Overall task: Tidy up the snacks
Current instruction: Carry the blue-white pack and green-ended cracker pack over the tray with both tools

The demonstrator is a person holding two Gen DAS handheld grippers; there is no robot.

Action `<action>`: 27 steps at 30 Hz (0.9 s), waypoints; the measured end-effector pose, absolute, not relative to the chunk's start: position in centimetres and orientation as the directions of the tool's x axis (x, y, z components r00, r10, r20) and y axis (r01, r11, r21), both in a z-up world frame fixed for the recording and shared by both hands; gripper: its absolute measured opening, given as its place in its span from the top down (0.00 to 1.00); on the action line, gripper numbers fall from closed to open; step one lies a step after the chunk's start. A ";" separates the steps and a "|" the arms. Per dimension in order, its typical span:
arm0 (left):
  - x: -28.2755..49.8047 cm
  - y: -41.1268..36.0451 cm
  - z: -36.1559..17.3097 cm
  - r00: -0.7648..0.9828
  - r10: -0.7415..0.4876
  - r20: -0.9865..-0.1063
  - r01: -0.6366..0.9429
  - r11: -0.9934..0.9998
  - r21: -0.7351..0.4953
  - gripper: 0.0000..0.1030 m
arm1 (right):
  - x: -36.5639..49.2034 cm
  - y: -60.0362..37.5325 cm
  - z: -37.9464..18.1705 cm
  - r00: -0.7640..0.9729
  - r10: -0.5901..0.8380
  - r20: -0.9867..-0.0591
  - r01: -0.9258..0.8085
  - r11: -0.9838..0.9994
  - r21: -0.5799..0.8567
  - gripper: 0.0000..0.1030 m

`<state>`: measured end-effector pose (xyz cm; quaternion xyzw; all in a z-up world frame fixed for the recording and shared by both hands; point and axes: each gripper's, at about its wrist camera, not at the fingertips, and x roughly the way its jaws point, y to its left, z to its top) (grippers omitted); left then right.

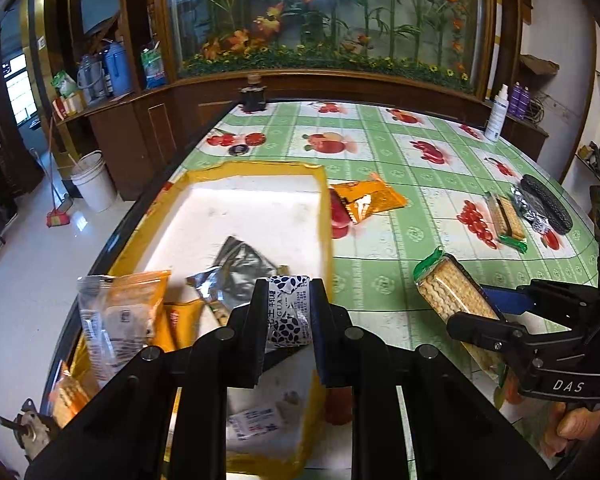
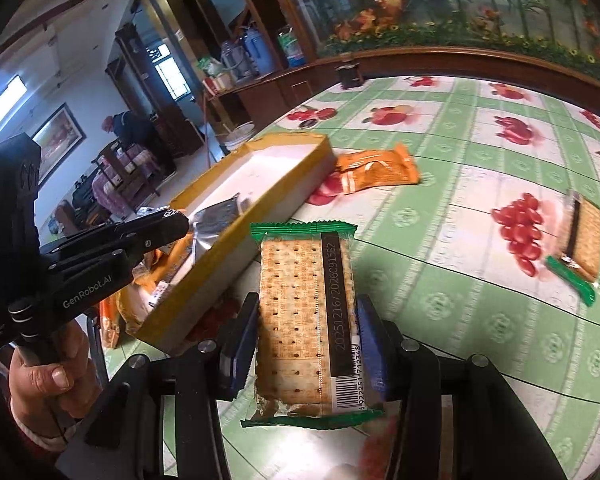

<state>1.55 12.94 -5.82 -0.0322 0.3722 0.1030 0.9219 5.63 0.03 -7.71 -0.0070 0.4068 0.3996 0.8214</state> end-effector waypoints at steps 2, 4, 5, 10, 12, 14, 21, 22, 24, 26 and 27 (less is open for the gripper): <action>1.2 13.7 -5.8 0.701 0.173 -0.692 -0.228 0.974 0.013 0.84 | 5.4 1.3 -7.6 0.336 0.658 -0.674 -0.679 0.665 0.310 0.54; 1.0 14.3 -5.8 0.699 0.181 -0.691 -0.241 0.971 0.011 0.84 | 5.3 2.5 -7.5 0.326 0.662 -0.675 -0.694 0.652 0.305 0.54; 0.9 14.6 -5.8 0.698 0.185 -0.691 -0.246 0.969 0.010 0.84 | 5.1 3.1 -7.4 0.318 0.665 -0.675 -0.703 0.644 0.303 0.54; 0.4 15.9 -5.8 0.695 0.201 -0.690 -0.269 0.963 0.010 0.84 | 4.6 5.8 -7.3 0.290 0.678 -0.676 -0.731 0.613 0.300 0.54; 0.2 16.4 -5.9 0.692 0.209 -0.691 -0.278 0.960 0.011 0.84 | 4.6 6.6 -7.2 0.282 0.683 -0.674 -0.737 0.604 0.303 0.54; 0.0 16.9 -5.9 0.690 0.214 -0.691 -0.287 0.958 0.010 0.84 | 4.7 7.4 -7.0 0.275 0.687 -0.673 -0.743 0.595 0.305 0.54; -0.4 18.6 -6.5 0.674 0.235 -0.700 -0.316 0.949 0.014 0.83 | 5.3 10.6 -6.2 0.272 0.691 -0.670 -0.767 0.576 0.283 0.54; -0.4 18.8 -6.6 0.671 0.236 -0.703 -0.320 0.947 0.012 0.84 | 5.4 11.1 -6.1 0.271 0.692 -0.669 -0.770 0.573 0.280 0.54; -0.3 19.3 -6.9 0.663 0.239 -0.710 -0.329 0.944 0.011 0.83 | 5.7 12.1 -6.1 0.270 0.690 -0.671 -0.775 0.569 0.273 0.54; -0.3 19.6 -7.1 0.656 0.237 -0.716 -0.333 0.943 0.007 0.83 | 6.0 13.1 -6.3 0.267 0.689 -0.674 -0.779 0.566 0.270 0.54; -0.3 19.7 -7.2 0.655 0.237 -0.718 -0.335 0.942 0.005 0.83 | 5.9 13.5 -6.3 0.268 0.686 -0.677 -0.781 0.566 0.264 0.54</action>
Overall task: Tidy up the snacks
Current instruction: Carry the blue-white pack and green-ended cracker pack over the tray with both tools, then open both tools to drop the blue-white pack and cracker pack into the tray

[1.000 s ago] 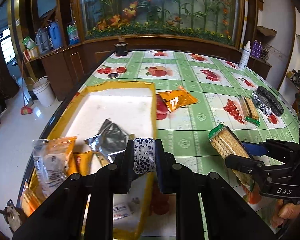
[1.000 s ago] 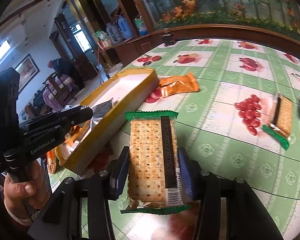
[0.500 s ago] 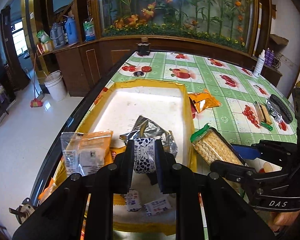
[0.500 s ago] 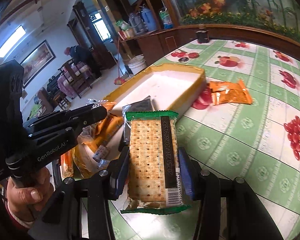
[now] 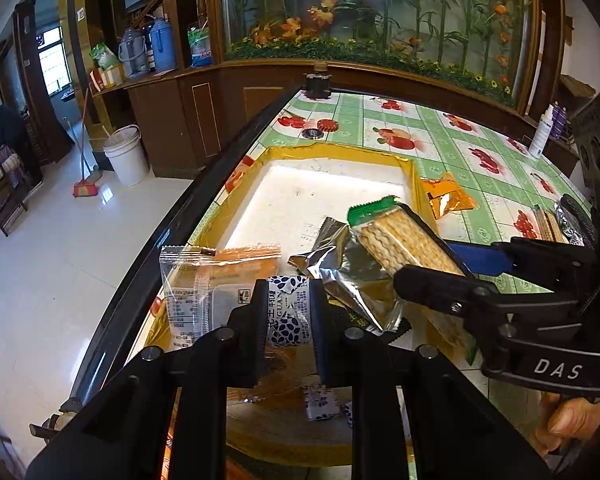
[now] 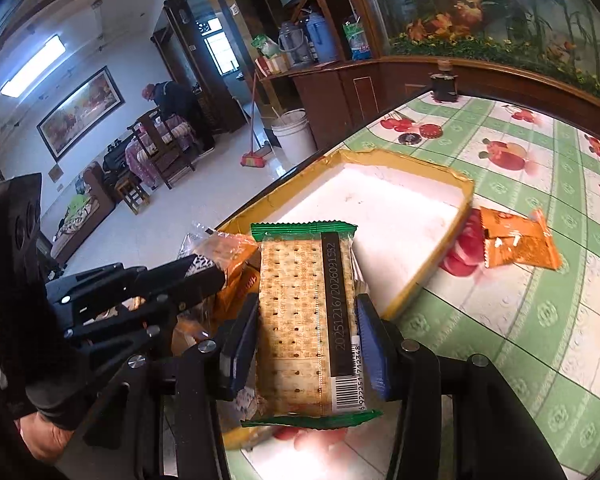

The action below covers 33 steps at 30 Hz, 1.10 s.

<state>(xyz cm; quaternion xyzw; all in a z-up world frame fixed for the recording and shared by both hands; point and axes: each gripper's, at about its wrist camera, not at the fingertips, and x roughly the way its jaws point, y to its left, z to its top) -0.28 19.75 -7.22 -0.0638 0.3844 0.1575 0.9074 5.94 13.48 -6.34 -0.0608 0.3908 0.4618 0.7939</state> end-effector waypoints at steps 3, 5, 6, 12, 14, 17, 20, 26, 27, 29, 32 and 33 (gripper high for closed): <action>-0.3 20.1 -7.4 0.653 0.236 -0.720 -0.337 0.941 0.003 0.83 | 5.8 14.4 -6.5 0.270 0.682 -0.679 -0.788 0.562 0.251 0.54; -0.3 20.3 -7.6 0.650 0.235 -0.723 -0.341 0.940 -0.001 0.83 | 5.7 14.8 -6.5 0.274 0.680 -0.680 -0.792 0.561 0.241 0.54; -0.2 20.4 -7.7 0.647 0.232 -0.726 -0.342 0.940 -0.005 0.83 | 5.8 15.0 -6.6 0.275 0.679 -0.681 -0.792 0.561 0.240 0.54; 0.5 21.0 -8.6 0.630 0.203 -0.749 -0.347 0.937 -0.037 0.83 | 7.0 15.8 -7.6 0.288 0.658 -0.696 -0.779 0.583 0.229 0.54; 0.8 20.8 -8.6 0.627 0.203 -0.752 -0.345 0.938 -0.034 0.83 | 7.3 15.9 -7.7 0.293 0.658 -0.694 -0.776 0.587 0.229 0.54; 1.3 20.9 -9.1 0.609 0.200 -0.767 -0.350 0.936 -0.034 0.83 | 7.4 16.1 -7.8 0.315 0.647 -0.694 -0.777 0.596 0.204 0.54; 1.5 21.1 -9.5 0.596 0.190 -0.780 -0.354 0.934 -0.043 0.83 | 8.0 16.3 -7.9 0.314 0.647 -0.695 -0.772 0.600 0.209 0.54; 1.4 21.1 -9.3 0.580 0.189 -0.792 -0.365 0.930 -0.046 0.74 | 8.2 15.7 -7.7 0.329 0.645 -0.690 -0.754 0.619 0.220 0.43; 1.4 21.1 -9.2 0.580 0.184 -0.794 -0.364 0.930 -0.050 0.73 | 8.3 15.4 -7.6 0.333 0.647 -0.685 -0.749 0.624 0.225 0.39; 1.3 21.0 -9.0 0.582 0.182 -0.793 -0.364 0.930 -0.055 0.65 | 8.5 14.5 -7.2 0.338 0.659 -0.671 -0.742 0.626 0.241 0.33; 0.9 20.3 -8.1 0.601 0.194 -0.775 -0.363 0.931 -0.048 0.35 | 8.4 13.1 -6.4 0.357 0.665 -0.656 -0.730 0.637 0.249 0.25; 0.8 20.1 -7.7 0.611 0.200 -0.766 -0.362 0.931 -0.045 0.29 | 8.4 12.6 -6.1 0.367 0.667 -0.649 -0.725 0.642 0.249 0.22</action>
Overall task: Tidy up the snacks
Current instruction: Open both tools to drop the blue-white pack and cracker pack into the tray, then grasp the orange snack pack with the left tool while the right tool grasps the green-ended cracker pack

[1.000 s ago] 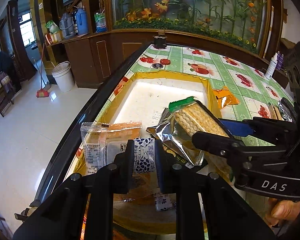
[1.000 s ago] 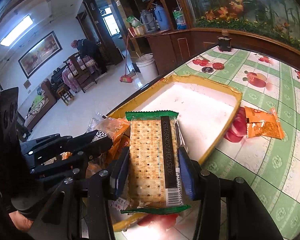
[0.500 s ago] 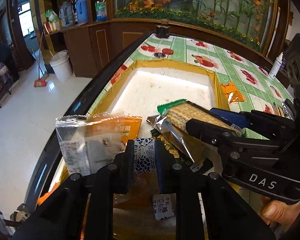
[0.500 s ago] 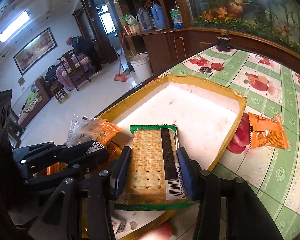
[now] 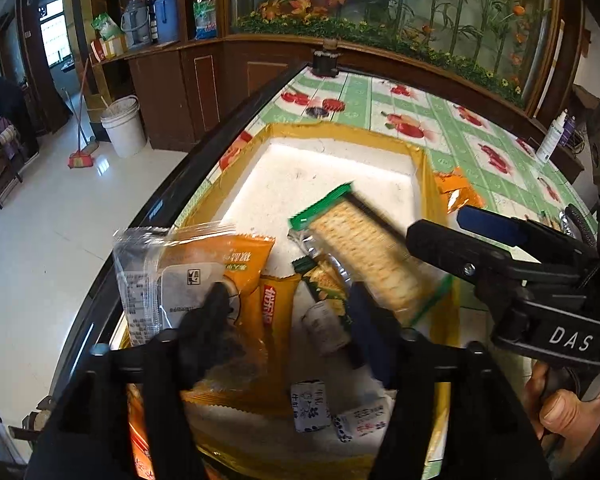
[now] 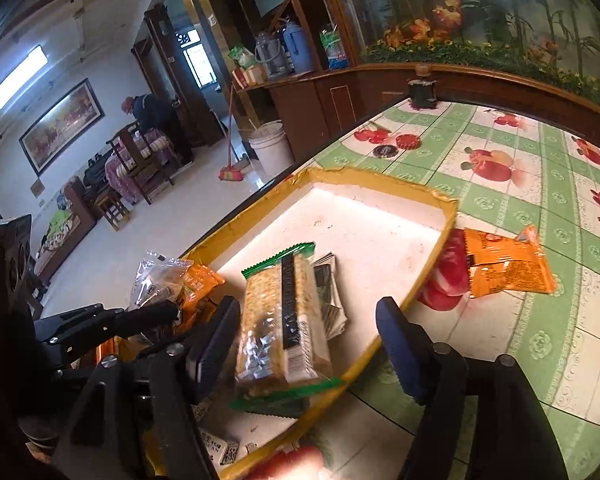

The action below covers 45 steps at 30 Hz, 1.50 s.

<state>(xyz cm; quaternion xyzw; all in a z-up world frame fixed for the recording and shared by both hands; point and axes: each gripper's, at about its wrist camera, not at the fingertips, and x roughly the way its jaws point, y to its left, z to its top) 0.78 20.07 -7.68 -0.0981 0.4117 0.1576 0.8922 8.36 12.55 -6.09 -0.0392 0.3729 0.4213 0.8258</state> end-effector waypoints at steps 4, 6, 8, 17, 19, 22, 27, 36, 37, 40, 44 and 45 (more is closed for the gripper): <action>0.3 19.2 -6.1 0.643 0.242 -0.727 -0.366 0.931 -0.014 0.22 | 8.4 9.9 -5.4 0.391 0.672 -0.629 -0.700 0.661 0.271 0.21; 0.1 18.9 -5.6 0.656 0.230 -0.719 -0.360 0.932 -0.030 0.22 | 8.5 8.2 -5.3 0.405 0.668 -0.624 -0.678 0.678 0.285 0.21; 0.1 18.5 -5.2 0.664 0.225 -0.713 -0.360 0.932 -0.040 0.22 | 8.7 6.4 -5.3 0.417 0.668 -0.616 -0.654 0.691 0.307 0.20; 1.1 14.8 -4.4 0.685 0.183 -0.705 -0.298 0.954 -0.042 0.22 | 9.1 -3.4 -5.8 0.512 0.617 -0.598 -0.506 0.779 0.371 0.15; 1.5 13.8 -4.5 0.688 0.167 -0.706 -0.275 0.961 -0.041 0.22 | 9.5 -5.9 -6.3 0.531 0.597 -0.601 -0.459 0.799 0.389 0.14; 2.5 11.8 -4.8 0.684 0.138 -0.717 -0.230 0.973 -0.032 0.22 | 9.6 -9.4 -6.9 0.557 0.564 -0.609 -0.400 0.825 0.398 0.14; 3.7 8.7 -5.0 0.683 0.104 -0.723 -0.160 0.987 -0.009 0.22 | 9.8 -13.3 -7.4 0.590 0.525 -0.614 -0.342 0.851 0.398 0.14; 7.8 4.9 -5.7 0.657 0.026 -0.753 -0.040 0.999 -0.001 0.22 | 10.0 -18.0 -8.2 0.622 0.471 -0.626 -0.270 0.879 0.393 0.14; 8.3 4.5 -5.9 0.650 0.018 -0.760 -0.030 1.000 -0.001 0.22 | 10.2 -18.5 -8.3 0.625 0.462 -0.629 -0.259 0.883 0.392 0.14; 9.8 3.2 -6.5 0.630 -0.007 -0.776 0.005 1.000 -0.005 0.22 | 10.8 -19.8 -8.7 0.631 0.443 -0.637 -0.228 0.890 0.394 0.14; 11.6 1.5 -6.6 0.640 0.006 -0.768 0.034 0.999 0.036 0.22 | 12.4 -19.4 -8.6 0.628 0.401 -0.667 -0.205 0.912 0.355 0.14; 12.3 1.2 -6.7 0.644 0.027 -0.765 0.031 0.998 0.060 0.22 | 13.0 -18.8 -8.5 0.627 0.378 -0.681 -0.200 0.923 0.328 0.14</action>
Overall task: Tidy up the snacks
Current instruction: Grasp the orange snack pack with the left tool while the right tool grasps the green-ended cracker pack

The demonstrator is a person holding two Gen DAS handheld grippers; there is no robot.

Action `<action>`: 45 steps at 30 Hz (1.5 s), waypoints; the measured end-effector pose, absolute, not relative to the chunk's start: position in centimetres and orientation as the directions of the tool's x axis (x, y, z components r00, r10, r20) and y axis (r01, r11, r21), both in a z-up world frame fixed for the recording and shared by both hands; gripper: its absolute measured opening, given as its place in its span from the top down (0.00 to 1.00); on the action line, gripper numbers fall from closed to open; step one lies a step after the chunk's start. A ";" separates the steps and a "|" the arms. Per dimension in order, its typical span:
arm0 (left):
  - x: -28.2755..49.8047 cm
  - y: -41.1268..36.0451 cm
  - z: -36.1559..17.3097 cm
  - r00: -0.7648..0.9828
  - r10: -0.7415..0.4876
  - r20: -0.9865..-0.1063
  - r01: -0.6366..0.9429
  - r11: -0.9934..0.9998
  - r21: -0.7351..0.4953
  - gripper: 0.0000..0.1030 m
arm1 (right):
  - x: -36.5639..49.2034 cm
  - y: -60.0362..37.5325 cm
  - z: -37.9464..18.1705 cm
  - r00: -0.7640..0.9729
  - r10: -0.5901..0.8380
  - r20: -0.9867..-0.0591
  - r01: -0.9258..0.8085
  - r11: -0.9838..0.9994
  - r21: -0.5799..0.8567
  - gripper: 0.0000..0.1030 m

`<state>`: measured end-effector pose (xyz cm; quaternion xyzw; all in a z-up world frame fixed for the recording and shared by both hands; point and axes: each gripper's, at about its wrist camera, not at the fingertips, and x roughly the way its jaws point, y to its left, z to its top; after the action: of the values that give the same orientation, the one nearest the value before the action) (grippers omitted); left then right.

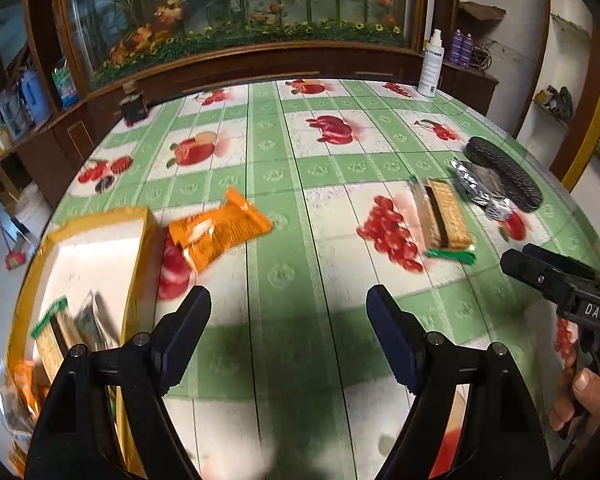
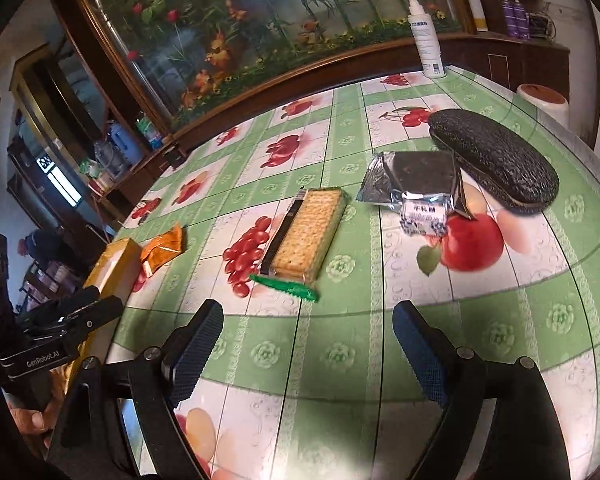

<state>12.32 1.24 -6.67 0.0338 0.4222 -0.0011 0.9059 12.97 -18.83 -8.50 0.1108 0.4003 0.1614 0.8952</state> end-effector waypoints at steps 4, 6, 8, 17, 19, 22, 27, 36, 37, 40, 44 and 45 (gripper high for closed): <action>15.4 1.2 -7.2 0.645 0.142 -0.751 0.014 0.980 0.198 0.22 | 15.3 -16.0 -8.5 0.614 0.325 -0.719 -0.211 0.946 0.247 0.14; 16.9 1.7 -7.7 0.633 0.190 -0.750 0.014 0.966 0.257 0.22 | 16.4 -14.7 -8.6 0.610 0.299 -0.733 -0.214 0.954 0.211 0.14; 18.2 2.0 -8.4 0.620 0.204 -0.757 0.033 0.958 0.285 0.22 | 17.1 -13.8 -8.9 0.607 0.274 -0.746 -0.209 0.961 0.182 0.14; 22.2 1.6 -11.7 0.565 0.219 -0.796 0.091 0.942 0.323 0.21 | 19.1 -12.8 -10.8 0.585 0.230 -0.778 -0.168 0.973 0.160 0.13; 22.7 2.2 -11.7 0.570 0.200 -0.797 0.071 0.954 0.290 0.17 | 19.4 -12.6 -10.8 0.586 0.220 -0.780 -0.171 0.974 0.147 0.13; 23.6 3.1 -11.7 0.552 0.151 -0.820 0.053 0.975 0.215 0.16 | 19.9 -12.1 -10.9 0.588 0.200 -0.784 -0.173 0.978 0.119 0.13; 23.7 4.8 -12.3 0.510 -0.002 -0.860 0.033 0.999 0.017 0.16 | 20.4 -10.7 -11.2 0.592 0.148 -0.792 -0.188 0.981 0.043 0.12; 21.5 3.6 -12.1 0.532 -0.030 -0.846 0.038 0.999 -0.012 0.38 | 20.9 -9.9 -11.2 0.593 0.136 -0.794 -0.227 0.974 -0.003 0.20; 21.1 3.3 -12.1 0.534 -0.034 -0.845 0.043 0.999 -0.013 0.39 | 20.8 -9.9 -11.1 0.596 0.139 -0.790 -0.236 0.972 -0.007 0.26; 19.9 2.8 -12.0 0.539 -0.043 -0.841 0.052 0.998 -0.018 0.40 | 20.5 -10.1 -10.8 0.606 0.147 -0.782 -0.242 0.970 -0.005 0.51; 18.0 3.0 -11.9 0.546 -0.058 -0.836 0.038 0.998 -0.044 0.41 | 19.9 -10.7 -10.7 0.605 0.157 -0.781 -0.246 0.969 0.004 0.54; 17.6 3.1 -11.8 0.547 -0.060 -0.835 0.032 0.998 -0.051 0.41 | 19.6 -10.9 -10.7 0.604 0.161 -0.780 -0.246 0.969 0.010 0.54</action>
<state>17.60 3.09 -11.83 -0.0146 0.4751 -0.0262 0.8794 19.58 -10.92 -10.72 -0.0491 0.4301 0.1139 0.8942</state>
